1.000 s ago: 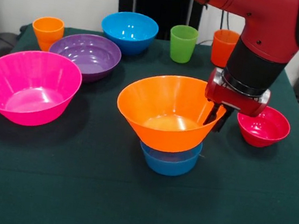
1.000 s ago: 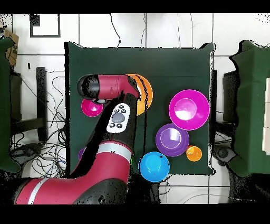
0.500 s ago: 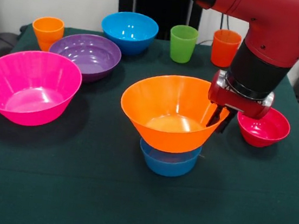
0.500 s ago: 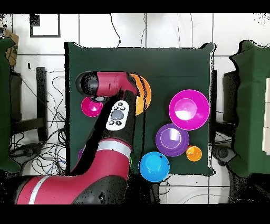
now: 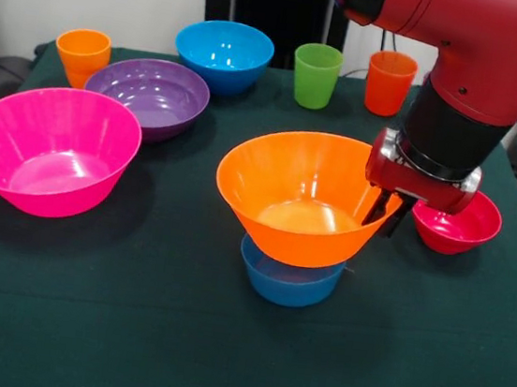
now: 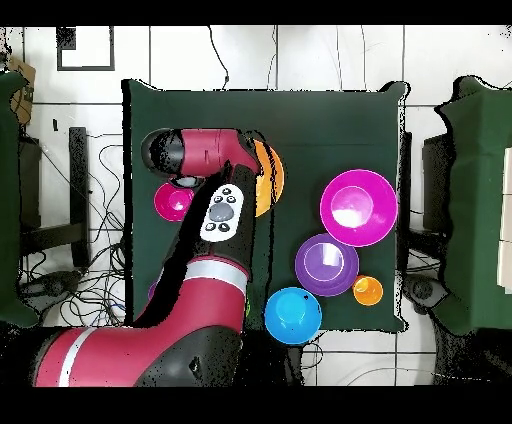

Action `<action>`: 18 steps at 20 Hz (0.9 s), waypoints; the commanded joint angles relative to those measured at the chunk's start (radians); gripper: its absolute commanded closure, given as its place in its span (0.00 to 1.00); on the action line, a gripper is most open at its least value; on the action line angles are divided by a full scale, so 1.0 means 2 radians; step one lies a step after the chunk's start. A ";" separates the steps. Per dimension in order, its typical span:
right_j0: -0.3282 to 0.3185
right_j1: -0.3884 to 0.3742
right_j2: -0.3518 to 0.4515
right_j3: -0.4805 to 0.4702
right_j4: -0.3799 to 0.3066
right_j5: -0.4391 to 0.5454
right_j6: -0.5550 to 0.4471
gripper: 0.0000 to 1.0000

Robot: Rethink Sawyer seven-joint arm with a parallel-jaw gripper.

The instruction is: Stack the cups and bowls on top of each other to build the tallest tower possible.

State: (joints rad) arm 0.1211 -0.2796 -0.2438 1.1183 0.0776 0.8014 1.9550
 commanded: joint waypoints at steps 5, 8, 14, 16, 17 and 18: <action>-0.027 0.040 0.085 -0.026 -0.011 0.064 -0.037 1.00; -0.043 0.044 0.090 -0.026 -0.011 0.061 -0.040 1.00; -0.073 0.068 0.087 -0.060 -0.014 0.074 -0.034 1.00; -0.078 0.073 0.085 -0.072 -0.014 0.086 -0.030 1.00; -0.080 0.076 0.084 -0.078 -0.013 0.093 -0.028 1.00; -0.081 0.081 0.083 -0.090 -0.012 0.104 -0.022 1.00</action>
State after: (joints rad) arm -0.0010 -0.2467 -0.2014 1.0115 0.0778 0.9128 1.9550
